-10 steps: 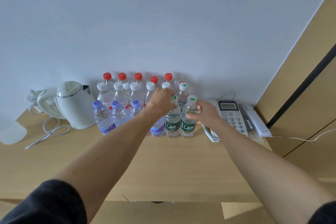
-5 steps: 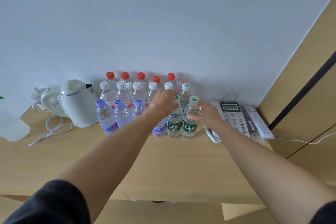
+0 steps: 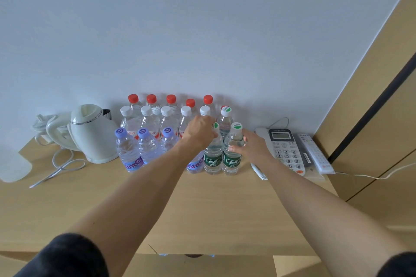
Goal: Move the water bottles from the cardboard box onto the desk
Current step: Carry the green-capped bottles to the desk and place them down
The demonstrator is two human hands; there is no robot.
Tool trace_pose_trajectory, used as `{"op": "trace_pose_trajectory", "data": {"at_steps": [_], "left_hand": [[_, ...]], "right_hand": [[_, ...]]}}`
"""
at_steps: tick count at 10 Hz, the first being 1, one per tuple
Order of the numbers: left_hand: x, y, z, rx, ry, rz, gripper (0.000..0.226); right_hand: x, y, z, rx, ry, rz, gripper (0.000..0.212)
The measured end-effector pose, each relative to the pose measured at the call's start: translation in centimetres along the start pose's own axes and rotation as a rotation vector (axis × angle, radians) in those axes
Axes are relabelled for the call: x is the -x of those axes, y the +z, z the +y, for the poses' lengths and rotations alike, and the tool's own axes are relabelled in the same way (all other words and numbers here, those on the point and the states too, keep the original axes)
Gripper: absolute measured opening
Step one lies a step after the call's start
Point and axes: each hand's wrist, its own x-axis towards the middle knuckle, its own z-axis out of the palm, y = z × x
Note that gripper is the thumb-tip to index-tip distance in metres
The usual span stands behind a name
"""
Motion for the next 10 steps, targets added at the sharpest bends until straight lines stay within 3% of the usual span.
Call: {"op": "trace_pose_trajectory", "data": {"at_steps": [3,4,5,7,10], "left_hand": [[1.1,0.2,0.3,0.055,-0.001,0.037,0.04],[1.6,0.1,-0.4,0.052,-0.002,0.079,0.051],[1.7,-0.7,-1.6,0.042,0.01,0.147,0.045],[1.9,-3.2,-5.3,-0.007,-0.051,0.216,0.04],[1.7,-5.0,-12.0,-0.06,-0.129,0.258,0.031]], "right_hand": [[0.7,0.2,-0.4,-0.002,0.052,-0.016,0.056],[1.0,0.4,-0.8,0.026,0.076,-0.021,0.057],[1.3,0.4,-1.7,0.056,0.108,-0.007,0.051],[1.8,0.4,-3.2,-0.012,0.142,0.067,0.049],[3.4,0.2,-5.2,0.187,0.178,0.233,0.034]]}}
